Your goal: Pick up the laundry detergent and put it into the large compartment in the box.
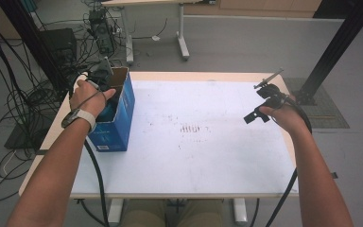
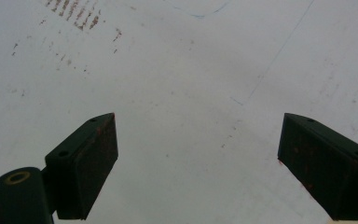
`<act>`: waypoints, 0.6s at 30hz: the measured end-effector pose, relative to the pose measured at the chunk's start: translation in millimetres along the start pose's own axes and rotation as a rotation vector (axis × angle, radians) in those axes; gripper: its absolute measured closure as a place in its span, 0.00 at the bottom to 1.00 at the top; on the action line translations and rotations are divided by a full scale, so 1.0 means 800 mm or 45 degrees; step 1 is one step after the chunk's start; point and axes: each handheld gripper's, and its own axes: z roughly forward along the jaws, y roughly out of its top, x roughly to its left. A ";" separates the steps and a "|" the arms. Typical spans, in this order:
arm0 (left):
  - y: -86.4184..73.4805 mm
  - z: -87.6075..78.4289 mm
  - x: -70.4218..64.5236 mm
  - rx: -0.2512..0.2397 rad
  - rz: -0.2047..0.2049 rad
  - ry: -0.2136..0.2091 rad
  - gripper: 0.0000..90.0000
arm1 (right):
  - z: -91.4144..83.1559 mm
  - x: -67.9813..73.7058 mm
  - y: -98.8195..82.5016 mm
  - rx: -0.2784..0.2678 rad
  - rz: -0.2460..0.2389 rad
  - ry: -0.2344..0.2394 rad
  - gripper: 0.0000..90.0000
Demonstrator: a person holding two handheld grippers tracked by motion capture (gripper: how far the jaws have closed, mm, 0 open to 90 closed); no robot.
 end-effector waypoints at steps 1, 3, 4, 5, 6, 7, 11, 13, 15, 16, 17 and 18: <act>0.000 0.000 0.000 0.000 0.000 0.000 0.43 | 0.000 0.000 0.000 0.000 0.000 0.000 0.13; 0.000 0.000 0.000 0.001 -0.001 -0.001 0.43 | 0.000 0.000 -0.001 -0.001 0.000 -0.001 0.13; 0.000 0.000 0.000 -0.001 0.000 0.000 0.43 | 0.000 0.000 -0.001 -0.001 0.000 -0.001 0.13; 0.000 0.000 0.000 0.000 0.000 -0.001 0.43 | 0.000 0.000 -0.001 -0.002 0.000 -0.002 0.13; -0.001 0.000 0.000 -0.001 0.000 -0.001 0.43 | -0.001 -0.001 -0.002 -0.003 -0.002 0.000 0.13; -0.001 0.000 0.000 -0.001 0.003 0.000 0.43 | -0.001 0.000 -0.002 -0.004 -0.003 -0.003 0.13; -0.001 0.000 0.001 -0.002 0.001 -0.002 0.43 | -0.001 -0.001 -0.004 -0.006 0.005 -0.002 0.13; -0.001 0.000 0.001 -0.001 0.002 -0.002 0.43 | -0.001 -0.001 -0.004 -0.006 0.007 -0.002 0.13; -0.001 0.000 0.001 0.000 0.002 -0.002 0.43 | 0.000 -0.001 -0.004 -0.005 0.005 -0.003 0.13; -0.001 0.000 0.001 0.001 0.002 -0.003 0.43 | 0.000 -0.001 -0.004 -0.005 0.007 -0.002 0.13; -0.001 0.000 0.001 0.001 0.002 -0.002 0.43 | 0.000 -0.001 -0.004 -0.010 0.002 0.001 0.13; -0.001 0.000 0.001 0.000 0.002 -0.002 0.43 | 0.000 -0.001 -0.003 -0.007 0.003 -0.001 0.13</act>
